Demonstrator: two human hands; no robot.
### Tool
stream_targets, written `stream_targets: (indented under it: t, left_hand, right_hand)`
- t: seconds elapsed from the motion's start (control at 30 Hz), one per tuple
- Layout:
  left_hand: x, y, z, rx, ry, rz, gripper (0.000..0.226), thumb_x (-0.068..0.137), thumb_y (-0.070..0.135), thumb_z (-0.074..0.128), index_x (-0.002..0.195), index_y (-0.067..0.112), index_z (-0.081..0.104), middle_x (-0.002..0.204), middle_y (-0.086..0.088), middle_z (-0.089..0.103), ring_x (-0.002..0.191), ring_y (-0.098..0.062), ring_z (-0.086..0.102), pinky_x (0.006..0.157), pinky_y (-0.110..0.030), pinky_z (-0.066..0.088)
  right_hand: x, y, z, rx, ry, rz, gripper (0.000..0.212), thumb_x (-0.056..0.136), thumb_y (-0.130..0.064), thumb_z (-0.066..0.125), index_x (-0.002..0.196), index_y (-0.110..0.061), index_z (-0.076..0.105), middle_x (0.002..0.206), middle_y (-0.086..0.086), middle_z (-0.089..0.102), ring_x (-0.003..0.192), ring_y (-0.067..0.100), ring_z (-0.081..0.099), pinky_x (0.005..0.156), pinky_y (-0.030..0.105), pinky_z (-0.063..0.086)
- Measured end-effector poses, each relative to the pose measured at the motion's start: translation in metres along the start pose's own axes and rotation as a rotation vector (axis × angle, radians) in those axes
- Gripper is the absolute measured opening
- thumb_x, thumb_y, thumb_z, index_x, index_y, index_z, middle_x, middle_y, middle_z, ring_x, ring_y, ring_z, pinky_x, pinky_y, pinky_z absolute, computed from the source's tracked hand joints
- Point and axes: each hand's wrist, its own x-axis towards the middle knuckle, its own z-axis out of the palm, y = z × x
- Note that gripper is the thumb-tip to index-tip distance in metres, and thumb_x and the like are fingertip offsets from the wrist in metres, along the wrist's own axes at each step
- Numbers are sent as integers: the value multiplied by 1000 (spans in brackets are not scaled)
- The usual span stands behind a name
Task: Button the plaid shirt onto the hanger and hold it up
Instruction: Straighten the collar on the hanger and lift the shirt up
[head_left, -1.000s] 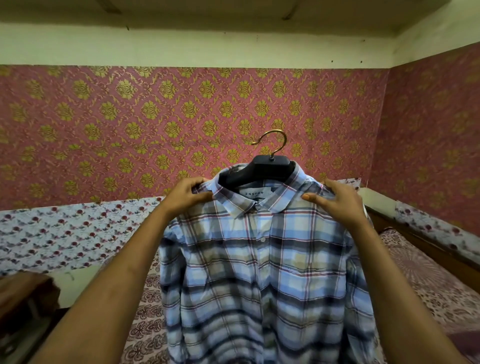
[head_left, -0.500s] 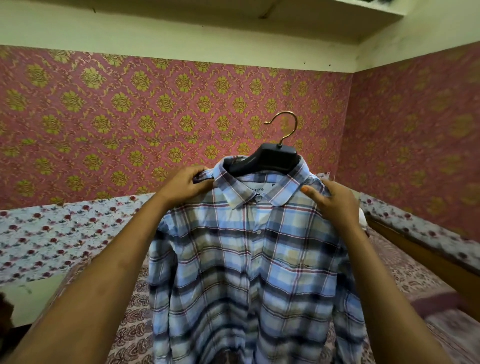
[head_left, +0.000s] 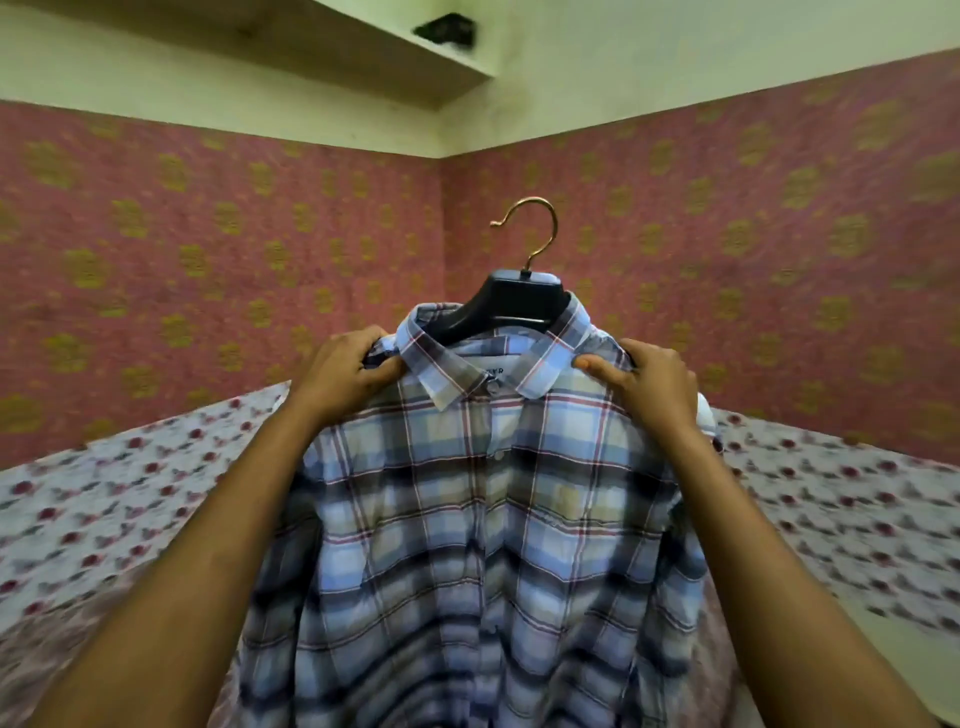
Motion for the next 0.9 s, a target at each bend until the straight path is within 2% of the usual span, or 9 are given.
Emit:
stream_targets:
  t: [0.07,0.2,0.33,0.43,0.5,0.6,0.73,0.8,0.9]
  left_hand:
    - [16,38,20,5,5,63,53,65,68,30,76,21,52,62,0,49,59,-24,46,55,-34,35]
    - [38,113,62,-69,-40,187,42,66,67,31,74,30,47,66,-1,51,65,-27,53,61,-39,44]
    - [52,214,112,-175,-69,306,49,68,68,36,78,23,52,69,-2,52,66,-24,49,59,-36,37]
    - [56,291,147,-244,-108,365,32,77,58,47,82,26,51,72,-1,52,69,-22,48,61,-33,31]
    - [57,347,171,-248,-130,384,29,85,51,54,85,22,52,75,-1,53,72,-22,49,62,-33,30]
    - [60,420,202,-250,-134,418,24,88,45,53,82,22,48,76,-1,53,74,-23,49,60,-33,27]
    - [68,505,237,-315,-165,464,27,88,45,54,77,21,46,72,-3,53,71,-25,50,58,-34,26]
    - [76,543,253,-337,-199,478,29,88,45,54,80,17,49,74,-5,55,73,-26,51,59,-34,27]
    - [90,598,280,-383,-271,536,36,85,48,55,89,12,53,81,-9,58,78,-31,55,60,-35,31]
  right_hand:
    - [-7,29,-38,-51,38,44,82,63,-84,43,76,-5,59,66,13,63,71,33,58,56,36,37]
    - [-21,85,-116,-138,101,134,73,65,-79,48,73,-8,59,61,9,58,66,30,56,56,36,33]
    - [-42,157,-207,-201,158,184,73,64,-79,44,69,-7,59,54,8,53,58,28,52,51,35,31]
    - [-61,208,-274,-190,151,206,69,67,-73,52,65,-5,57,49,7,48,50,24,47,48,33,25]
    - [-75,244,-321,-174,132,211,67,69,-71,55,65,-4,56,49,7,44,48,17,40,48,32,23]
    - [-91,288,-382,-170,99,224,67,71,-70,57,70,-3,58,51,8,44,47,10,35,46,30,22]
    - [-106,333,-448,-222,112,273,33,79,-53,60,64,-24,54,51,-4,45,46,4,42,45,23,25]
    - [-110,356,-476,-269,144,292,34,79,-57,57,67,-25,54,55,-3,49,50,7,45,49,32,28]
    - [-114,396,-511,-372,199,321,55,77,-67,49,80,-13,61,61,6,55,59,24,51,50,34,28]
